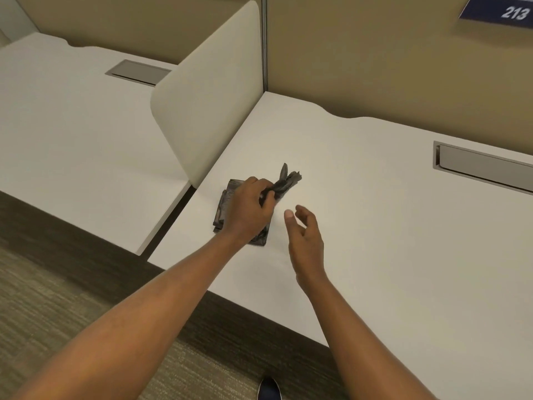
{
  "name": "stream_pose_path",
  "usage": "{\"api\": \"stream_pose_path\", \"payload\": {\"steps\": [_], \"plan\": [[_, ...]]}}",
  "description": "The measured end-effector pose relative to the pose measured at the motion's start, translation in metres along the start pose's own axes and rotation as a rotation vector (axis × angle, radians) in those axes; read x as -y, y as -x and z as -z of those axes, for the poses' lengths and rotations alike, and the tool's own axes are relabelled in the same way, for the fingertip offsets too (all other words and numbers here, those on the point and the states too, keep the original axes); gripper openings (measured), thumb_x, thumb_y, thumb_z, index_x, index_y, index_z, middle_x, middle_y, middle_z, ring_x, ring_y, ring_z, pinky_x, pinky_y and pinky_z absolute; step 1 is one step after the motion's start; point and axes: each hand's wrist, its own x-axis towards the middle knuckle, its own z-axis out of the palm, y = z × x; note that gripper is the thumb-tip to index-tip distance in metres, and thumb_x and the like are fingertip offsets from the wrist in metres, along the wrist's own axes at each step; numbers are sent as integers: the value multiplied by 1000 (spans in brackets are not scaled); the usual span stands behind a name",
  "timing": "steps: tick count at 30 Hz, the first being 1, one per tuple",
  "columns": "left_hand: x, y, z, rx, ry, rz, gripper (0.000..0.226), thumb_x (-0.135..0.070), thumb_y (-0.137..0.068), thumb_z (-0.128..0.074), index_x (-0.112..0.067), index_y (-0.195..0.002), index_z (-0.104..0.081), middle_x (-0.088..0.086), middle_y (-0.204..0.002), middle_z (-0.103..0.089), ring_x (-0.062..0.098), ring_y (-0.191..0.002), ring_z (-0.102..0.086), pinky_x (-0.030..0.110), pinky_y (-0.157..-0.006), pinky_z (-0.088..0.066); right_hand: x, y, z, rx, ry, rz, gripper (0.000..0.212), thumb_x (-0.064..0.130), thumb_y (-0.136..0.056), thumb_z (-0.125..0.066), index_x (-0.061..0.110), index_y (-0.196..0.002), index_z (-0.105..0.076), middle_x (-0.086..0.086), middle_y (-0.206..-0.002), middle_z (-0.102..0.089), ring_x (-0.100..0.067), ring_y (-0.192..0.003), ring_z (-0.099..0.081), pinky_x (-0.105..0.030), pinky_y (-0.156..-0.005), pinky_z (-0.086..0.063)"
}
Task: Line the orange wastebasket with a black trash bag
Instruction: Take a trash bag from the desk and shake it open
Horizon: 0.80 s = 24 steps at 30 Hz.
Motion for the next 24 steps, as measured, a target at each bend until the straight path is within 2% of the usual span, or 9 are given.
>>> {"api": "stream_pose_path", "payload": {"steps": [2,4,6,10,13,16,18,21,24], "plan": [[-16,10,2,-28,133,67,14,-16,-90,-61,-9,-95,-72,5,-85,-70,17,-72,-62,35,-67,-53,14,2,1,2,-87,-16,63,67,-90,-54,36,-144,-46,17,-143,-52,-2,-120,-55,-21,-92,-45],[-31,21,4,3,237,133,16,-18,-91,-61,-9,-96,-73,3,-84,-72,16,-73,-67,34,-68,-56,23,4,3,24,-184,-42,61,66,-91,-54,35,-143,-47,11,-141,-58,-6,-121,-60,-31,-100,-50],[-44,33,5,89,321,175,17,-23,-93,-61,-14,-99,-74,-2,-82,-73,12,-71,-70,31,-67,-58,30,7,8,64,-258,-60,57,66,-91,-54,34,-139,-52,9,-130,-68,-10,-117,-66,-39,-101,-53],[-58,49,5,268,420,225,22,-25,-96,-56,-22,-107,-75,-4,-86,-75,9,-76,-71,31,-73,-61,34,14,16,52,-290,-100,42,56,-95,-56,33,-129,-62,5,-117,-75,-12,-110,-71,-40,-97,-57],[-57,57,6,185,421,241,22,-26,-96,-58,-20,-110,-74,-2,-92,-73,11,-81,-69,36,-76,-61,33,18,23,-33,-238,-130,21,34,-101,-54,31,-119,-65,2,-112,-75,-19,-108,-70,-43,-97,-57],[-50,61,6,26,266,258,37,-36,-93,-62,-18,-126,-62,1,-115,-61,16,-105,-61,37,-90,-55,33,23,30,-18,-227,-135,22,26,-101,-56,24,-121,-65,-2,-111,-76,-22,-105,-72,-45,-93,-59],[-45,61,8,57,242,331,52,-48,-91,-62,-20,-134,-54,0,-128,-57,16,-119,-55,35,-98,-49,33,27,35,39,-261,-128,22,25,-100,-57,23,-120,-66,-1,-111,-77,-20,-103,-74,-44,-91,-60],[-44,60,16,262,587,596,43,-60,-86,-62,-29,-116,-63,-8,-111,-71,15,-108,-67,29,-84,-54,37,33,43,131,-351,-136,22,22,-99,-59,22,-120,-67,-1,-112,-78,-19,-104,-74,-37,-84,-61],[-42,66,21,434,903,825,37,-49,-89,-66,-19,-109,-73,0,-102,-79,21,-100,-73,34,-81,-57,41,41,50,132,-351,-148,25,21,-97,-65,17,-121,-66,-5,-115,-77,-23,-105,-74,-36,-85,-60]]}}
